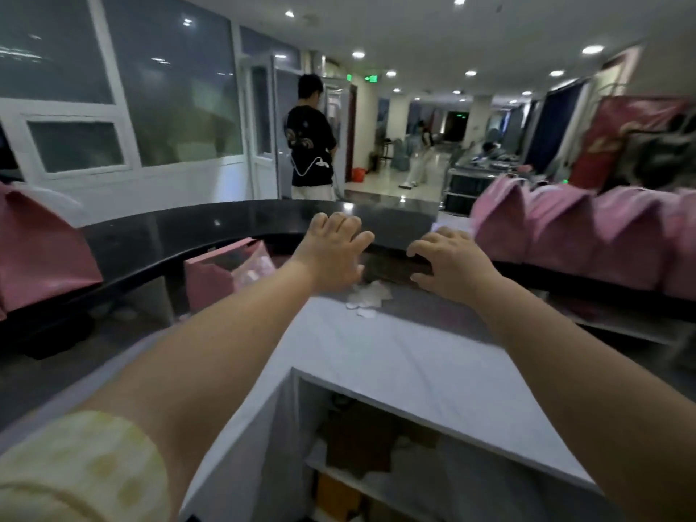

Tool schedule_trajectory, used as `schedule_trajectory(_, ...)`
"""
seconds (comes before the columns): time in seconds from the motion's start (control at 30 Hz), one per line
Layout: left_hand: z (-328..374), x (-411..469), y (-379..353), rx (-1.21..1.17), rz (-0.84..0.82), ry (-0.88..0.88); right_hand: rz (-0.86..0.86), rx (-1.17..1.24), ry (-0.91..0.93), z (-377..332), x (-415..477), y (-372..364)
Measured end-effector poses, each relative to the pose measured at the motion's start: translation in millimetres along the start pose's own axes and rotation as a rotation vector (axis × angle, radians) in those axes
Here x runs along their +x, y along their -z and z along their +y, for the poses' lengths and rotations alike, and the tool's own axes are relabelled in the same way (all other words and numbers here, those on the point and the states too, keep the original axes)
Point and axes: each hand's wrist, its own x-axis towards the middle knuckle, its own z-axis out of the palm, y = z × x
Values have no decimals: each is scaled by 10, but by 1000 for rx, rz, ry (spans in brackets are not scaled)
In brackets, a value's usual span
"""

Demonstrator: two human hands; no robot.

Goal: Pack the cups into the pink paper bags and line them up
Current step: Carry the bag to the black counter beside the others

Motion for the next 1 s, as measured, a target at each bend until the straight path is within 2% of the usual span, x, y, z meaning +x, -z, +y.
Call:
schedule_trajectory(0.13,1453,566,321,-103,39,-134,-56,-3,-215,848,-1420,326)
schedule_trajectory(0.3,3755,1184,1114,-313,94,-321,-98,-20,-551,1834,-3582,851)
schedule_trajectory(0.43,5484,1314,1793,-524,120,-473,-127,-104,-845,2282,-5173,1307)
schedule_trajectory(0.53,6530,1208,2114,-559,126,-619,-154,-116,-972,2397,-6092,1500)
schedule_trajectory(0.67,7528,1098,2424,-523,175,-785,-173,-139,-1096,2484,-7016,1599)
schedule_trajectory(0.8,8245,1089,2662,-605,174,-886,-183,-128,-1251,2522,-7695,1553)
schedule_trajectory(1.0,9021,1440,2605,-577,221,-965,-241,-139,-1320,3068,-8144,1481)
